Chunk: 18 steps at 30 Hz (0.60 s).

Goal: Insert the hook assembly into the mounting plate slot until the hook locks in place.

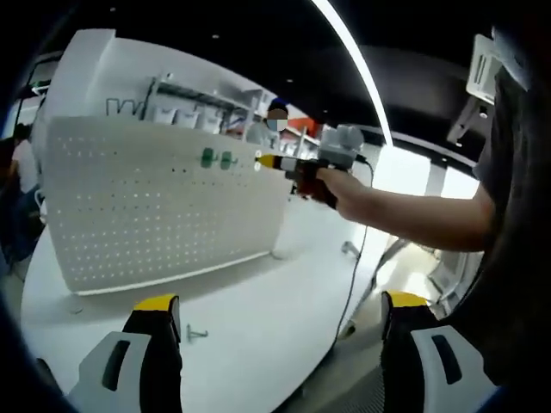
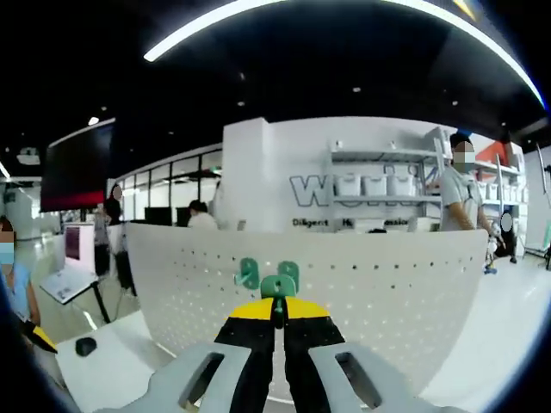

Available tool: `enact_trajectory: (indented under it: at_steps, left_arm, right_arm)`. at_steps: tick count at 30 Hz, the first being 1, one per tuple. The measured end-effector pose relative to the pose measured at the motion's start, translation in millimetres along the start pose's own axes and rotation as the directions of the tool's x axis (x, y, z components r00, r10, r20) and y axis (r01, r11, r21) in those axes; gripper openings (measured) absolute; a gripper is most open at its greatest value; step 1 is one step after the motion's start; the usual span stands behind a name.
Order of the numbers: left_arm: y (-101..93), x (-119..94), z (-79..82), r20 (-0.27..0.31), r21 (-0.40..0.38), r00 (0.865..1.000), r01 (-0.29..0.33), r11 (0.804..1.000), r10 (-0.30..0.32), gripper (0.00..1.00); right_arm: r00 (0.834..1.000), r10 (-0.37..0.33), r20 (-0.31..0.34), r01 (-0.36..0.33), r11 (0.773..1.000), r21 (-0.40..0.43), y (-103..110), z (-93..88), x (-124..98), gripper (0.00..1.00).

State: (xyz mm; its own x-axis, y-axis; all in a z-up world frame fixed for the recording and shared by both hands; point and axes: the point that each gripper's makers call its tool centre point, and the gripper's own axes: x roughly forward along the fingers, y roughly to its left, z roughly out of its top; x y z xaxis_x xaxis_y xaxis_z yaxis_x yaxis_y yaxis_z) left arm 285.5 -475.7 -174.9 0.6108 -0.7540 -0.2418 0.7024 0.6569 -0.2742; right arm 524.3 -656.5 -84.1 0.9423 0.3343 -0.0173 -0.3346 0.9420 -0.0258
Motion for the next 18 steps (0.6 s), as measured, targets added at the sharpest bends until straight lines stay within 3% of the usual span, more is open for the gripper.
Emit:
enact_trajectory:
  at_steps: [6, 12, 18]
  left_arm:
    - [6.1, -2, 4.5, 0.027, -0.041, 1.0, -0.011, 0.999, 0.012, 0.98]
    - [11.8, -4, 1.5, 0.013, -0.032, 0.999, -0.038, 0.999, 0.039, 0.98]
    - [15.7, -5, 3.3, 0.018, -0.033, 0.998, -0.052, 0.998, 0.053, 0.98]
  right_arm:
    - [1.0, -0.019, 0.01, 0.019, 1.0, -0.02, -16, 8.2, 12, 0.0]
    - [0.998, -0.052, 0.044, 0.052, 0.998, -0.017, -32, 19.3, 25, 0.0]
    - [0.996, -0.066, 0.052, 0.067, 0.998, -0.011, -36, 20.1, 33, 0.0]
